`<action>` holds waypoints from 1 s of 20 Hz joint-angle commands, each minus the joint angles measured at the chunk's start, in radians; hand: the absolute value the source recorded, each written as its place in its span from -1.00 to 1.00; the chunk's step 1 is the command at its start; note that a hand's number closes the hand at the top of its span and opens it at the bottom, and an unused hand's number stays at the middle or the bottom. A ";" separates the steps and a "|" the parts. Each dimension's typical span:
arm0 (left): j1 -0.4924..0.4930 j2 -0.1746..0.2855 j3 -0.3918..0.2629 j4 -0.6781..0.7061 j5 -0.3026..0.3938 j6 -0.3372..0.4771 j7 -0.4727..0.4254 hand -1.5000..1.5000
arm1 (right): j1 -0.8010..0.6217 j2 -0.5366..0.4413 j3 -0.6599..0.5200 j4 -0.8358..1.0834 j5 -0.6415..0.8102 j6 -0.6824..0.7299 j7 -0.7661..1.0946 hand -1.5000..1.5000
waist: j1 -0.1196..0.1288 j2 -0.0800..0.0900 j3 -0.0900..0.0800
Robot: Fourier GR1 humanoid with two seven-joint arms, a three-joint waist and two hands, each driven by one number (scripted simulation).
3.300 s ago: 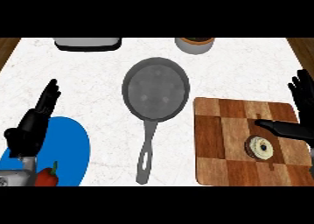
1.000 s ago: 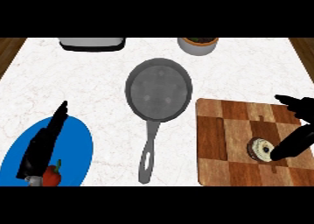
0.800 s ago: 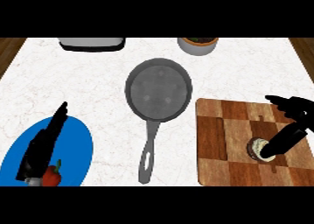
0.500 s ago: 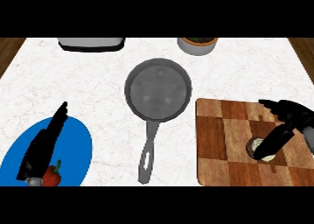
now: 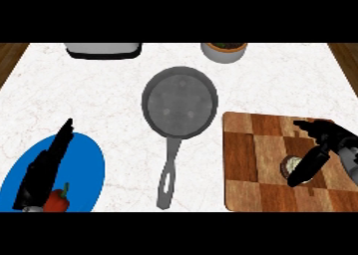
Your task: Pick the cupcake from the cutting board and place it in the pan
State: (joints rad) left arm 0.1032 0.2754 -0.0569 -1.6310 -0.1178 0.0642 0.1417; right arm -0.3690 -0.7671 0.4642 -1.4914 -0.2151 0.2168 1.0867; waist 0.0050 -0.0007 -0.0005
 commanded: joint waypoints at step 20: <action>-0.064 -0.047 0.046 0.004 -0.043 -0.032 0.053 0.00 | 0.086 0.195 -0.028 0.150 0.220 0.037 -0.010 -1.00 | -0.004 0.001 0.000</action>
State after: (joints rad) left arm 0.0762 0.2393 -0.0233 -1.6219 -0.1522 0.0322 0.1529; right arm -0.3049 -0.6229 0.4489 -1.3603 -0.0491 0.2431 1.0296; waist 0.0033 -0.0004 -0.0002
